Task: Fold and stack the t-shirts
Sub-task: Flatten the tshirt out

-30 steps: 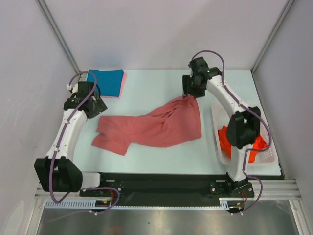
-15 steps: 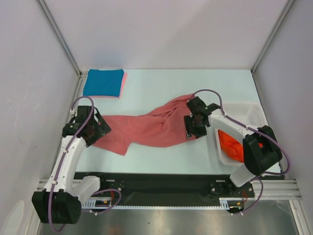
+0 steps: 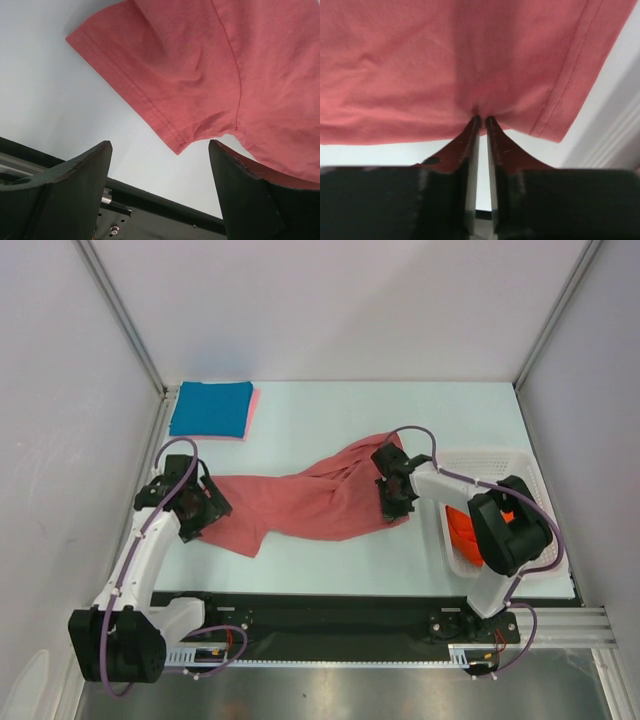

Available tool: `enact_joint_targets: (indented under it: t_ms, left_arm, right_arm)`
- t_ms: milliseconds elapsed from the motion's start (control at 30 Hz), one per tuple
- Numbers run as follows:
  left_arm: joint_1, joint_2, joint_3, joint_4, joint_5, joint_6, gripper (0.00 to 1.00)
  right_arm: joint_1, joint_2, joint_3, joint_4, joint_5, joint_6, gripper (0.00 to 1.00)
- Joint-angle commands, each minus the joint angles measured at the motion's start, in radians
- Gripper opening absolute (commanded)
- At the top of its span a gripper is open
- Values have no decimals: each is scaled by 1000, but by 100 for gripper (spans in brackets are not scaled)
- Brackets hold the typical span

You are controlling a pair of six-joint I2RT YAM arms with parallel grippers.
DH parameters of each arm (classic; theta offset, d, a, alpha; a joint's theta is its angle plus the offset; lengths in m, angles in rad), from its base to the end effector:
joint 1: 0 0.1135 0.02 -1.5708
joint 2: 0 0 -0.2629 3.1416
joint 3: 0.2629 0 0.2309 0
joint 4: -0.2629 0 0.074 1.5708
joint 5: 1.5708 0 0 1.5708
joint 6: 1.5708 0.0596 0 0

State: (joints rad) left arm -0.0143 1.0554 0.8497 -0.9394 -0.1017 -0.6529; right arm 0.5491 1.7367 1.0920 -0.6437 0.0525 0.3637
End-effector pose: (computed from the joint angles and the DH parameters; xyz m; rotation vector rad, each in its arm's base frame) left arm 0.1761 0.0035 0.2341 -0.8777 2.5600 -0.0614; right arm 0.2702 0.1617 0.1585 -0.2544 2.8517 0.1119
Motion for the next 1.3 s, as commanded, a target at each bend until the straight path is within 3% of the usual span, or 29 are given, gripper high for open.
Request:
enact_joint_targets:
  t_ms: [0, 200, 367, 500, 600, 633, 733, 767, 867, 1000, 1100, 1267]
  left_arm:
    - [4, -11, 64, 10, -19, 15, 84]
    - [4, -37, 84, -4, -61, 39, 84]
    - [4, -64, 103, -21, -104, 56, 83]
    - [4, -60, 130, -32, -128, 76, 83]
    - [4, -45, 138, -19, -125, 88, 84]
    - [4, -40, 141, -12, -121, 91, 85]
    - [4, -3, 149, -9, -102, 99, 86]
    - [4, 9, 149, -13, -107, 99, 86]
    - [4, 9, 135, -18, -115, 90, 84]
    - [5, -8, 106, -10, -87, 68, 83]
    - [5, -8, 91, -6, -72, 64, 82]
    - [5, -6, 80, -1, -53, 65, 81]
  right_arm:
    - [15, -6, 0, 24, 53, 11, 0]
    - [80, -197, 12, -180, 64, 33, 0]
    - [89, -353, 61, -326, -35, 92, 0]
    - [16, -263, 181, -291, -162, 77, 0]
    - [-41, -68, 337, -211, -195, 54, 2]
    - [-72, -7, 377, -196, -195, 28, 25]
    - [-81, 170, 578, -291, -135, -38, 46]
    - [-77, 182, 603, -304, -126, -48, 47]
    - [-46, 121, 548, -298, -96, -66, 47]
    - [-6, -50, 294, -264, -72, -42, 42]
    - [-2, -147, 104, -188, -71, 3, 35]
    - [-17, -187, -3, -85, -54, 38, 23]
